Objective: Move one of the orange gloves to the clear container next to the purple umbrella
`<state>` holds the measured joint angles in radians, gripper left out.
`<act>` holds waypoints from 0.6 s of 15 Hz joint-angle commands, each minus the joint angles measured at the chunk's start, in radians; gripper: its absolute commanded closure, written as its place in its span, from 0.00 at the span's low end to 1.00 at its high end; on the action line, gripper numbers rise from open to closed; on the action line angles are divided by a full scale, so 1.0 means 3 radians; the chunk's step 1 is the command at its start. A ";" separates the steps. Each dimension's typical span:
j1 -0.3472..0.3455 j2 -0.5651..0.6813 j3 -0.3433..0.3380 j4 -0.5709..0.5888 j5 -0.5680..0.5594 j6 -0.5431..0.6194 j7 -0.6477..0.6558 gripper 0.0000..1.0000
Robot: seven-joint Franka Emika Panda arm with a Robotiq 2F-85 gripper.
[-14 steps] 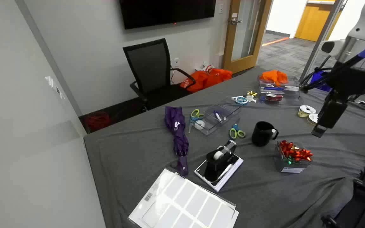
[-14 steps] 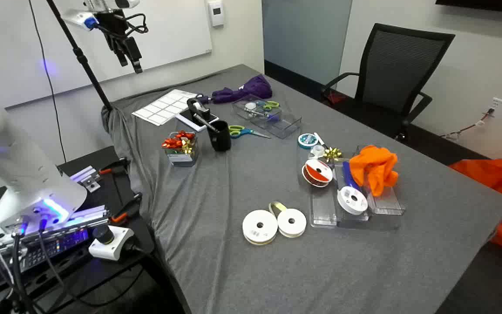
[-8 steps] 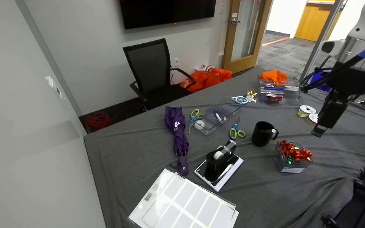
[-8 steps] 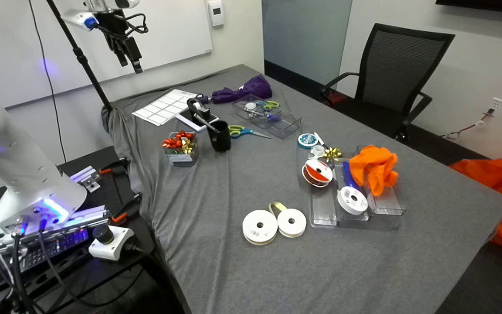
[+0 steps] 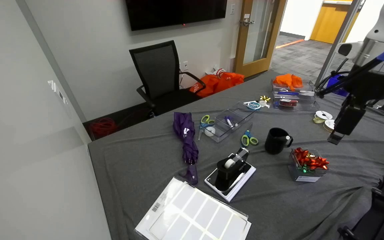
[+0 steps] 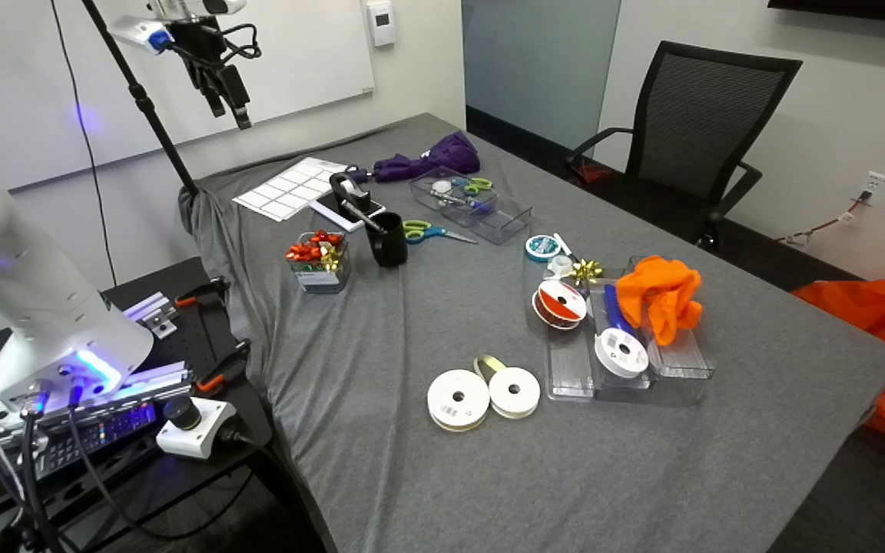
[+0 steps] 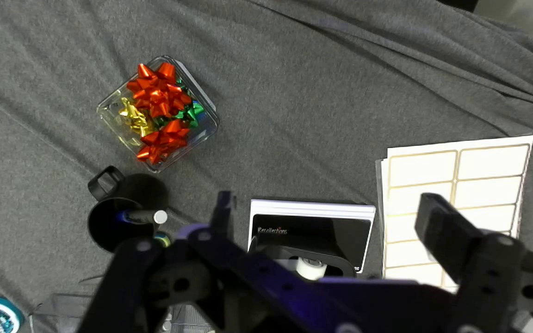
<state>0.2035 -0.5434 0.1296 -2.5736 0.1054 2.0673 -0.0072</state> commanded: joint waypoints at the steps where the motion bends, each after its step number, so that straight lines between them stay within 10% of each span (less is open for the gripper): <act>1: -0.0013 0.0000 0.0012 0.0006 0.0006 -0.0008 -0.0005 0.00; 9: -0.0014 0.0004 -0.0002 0.0006 0.0020 0.0030 -0.0019 0.00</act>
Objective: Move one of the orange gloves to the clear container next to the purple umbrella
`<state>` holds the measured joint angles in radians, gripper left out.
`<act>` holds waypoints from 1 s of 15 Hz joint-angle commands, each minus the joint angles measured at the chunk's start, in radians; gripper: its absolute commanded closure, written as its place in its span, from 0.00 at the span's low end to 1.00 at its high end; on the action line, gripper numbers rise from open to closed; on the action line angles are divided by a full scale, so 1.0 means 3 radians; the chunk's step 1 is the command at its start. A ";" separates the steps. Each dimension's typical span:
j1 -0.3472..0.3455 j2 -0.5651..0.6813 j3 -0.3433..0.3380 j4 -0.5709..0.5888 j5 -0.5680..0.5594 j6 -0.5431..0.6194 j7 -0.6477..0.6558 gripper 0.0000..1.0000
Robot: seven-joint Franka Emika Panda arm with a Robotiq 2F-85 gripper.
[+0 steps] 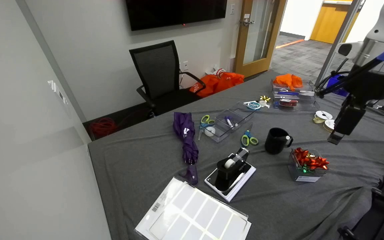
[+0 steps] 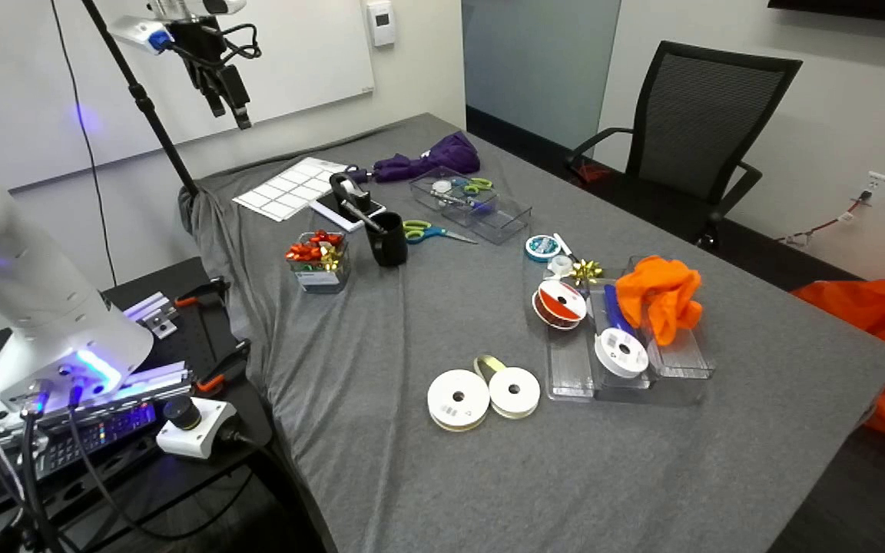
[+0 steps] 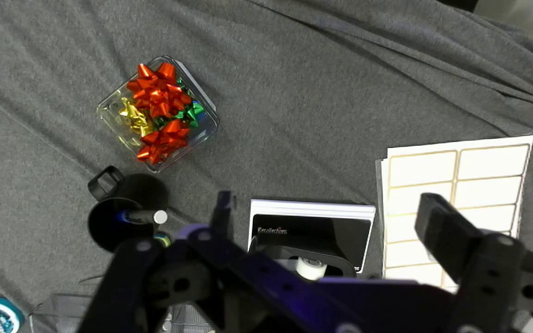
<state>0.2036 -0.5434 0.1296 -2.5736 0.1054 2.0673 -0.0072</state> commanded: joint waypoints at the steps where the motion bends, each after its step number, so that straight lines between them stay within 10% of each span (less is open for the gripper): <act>1: -0.0033 0.0032 -0.0035 0.0026 0.0057 0.0126 -0.0013 0.00; 15: -0.0696 0.1105 -0.0407 0.1068 -0.0019 0.1120 0.0626 0.00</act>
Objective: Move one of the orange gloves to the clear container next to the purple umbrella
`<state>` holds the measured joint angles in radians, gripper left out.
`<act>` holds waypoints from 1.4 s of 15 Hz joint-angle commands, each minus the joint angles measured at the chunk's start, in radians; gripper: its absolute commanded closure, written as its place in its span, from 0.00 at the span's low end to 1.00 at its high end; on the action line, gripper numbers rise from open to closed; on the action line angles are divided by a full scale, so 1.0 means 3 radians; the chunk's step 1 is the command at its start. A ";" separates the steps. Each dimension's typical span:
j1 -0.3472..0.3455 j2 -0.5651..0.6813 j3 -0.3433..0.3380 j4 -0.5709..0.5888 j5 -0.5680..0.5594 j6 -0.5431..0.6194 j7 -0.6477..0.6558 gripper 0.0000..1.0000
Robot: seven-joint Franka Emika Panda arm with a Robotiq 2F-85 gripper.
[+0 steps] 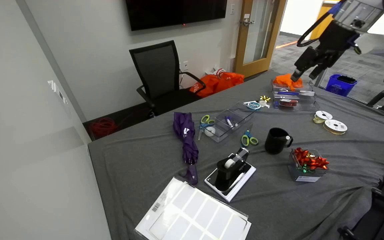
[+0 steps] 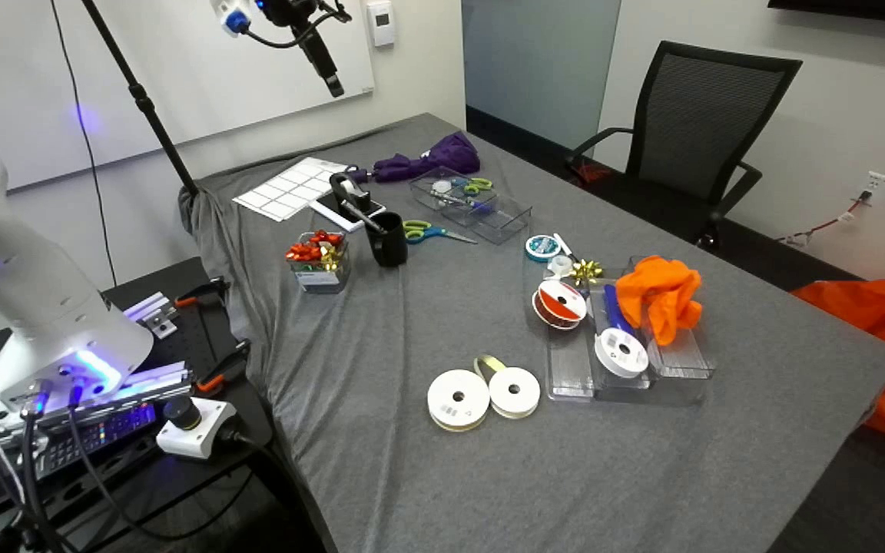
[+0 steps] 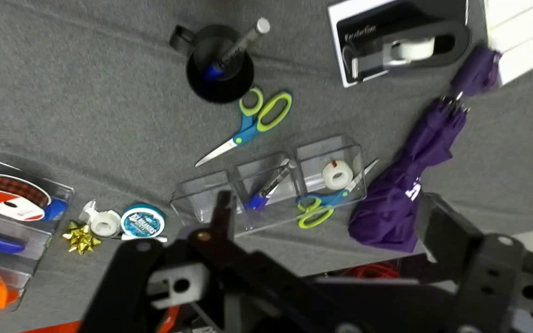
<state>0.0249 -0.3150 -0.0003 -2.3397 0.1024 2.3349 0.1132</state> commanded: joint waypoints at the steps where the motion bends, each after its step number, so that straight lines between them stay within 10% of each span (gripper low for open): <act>1: -0.0124 0.0419 0.0031 0.0325 -0.0036 0.0396 0.0298 0.00; 7: -0.0368 0.0824 -0.0028 0.0418 -0.0720 0.1279 0.0718 0.00; 11: -0.0617 0.0872 -0.0135 0.0494 -0.1825 0.0961 0.1434 0.00; 21: -0.0580 0.0876 -0.0192 0.0464 -0.1741 0.1060 0.1356 0.00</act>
<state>-0.1548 -0.0604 -0.0490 -2.2087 -0.4239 2.6523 0.5275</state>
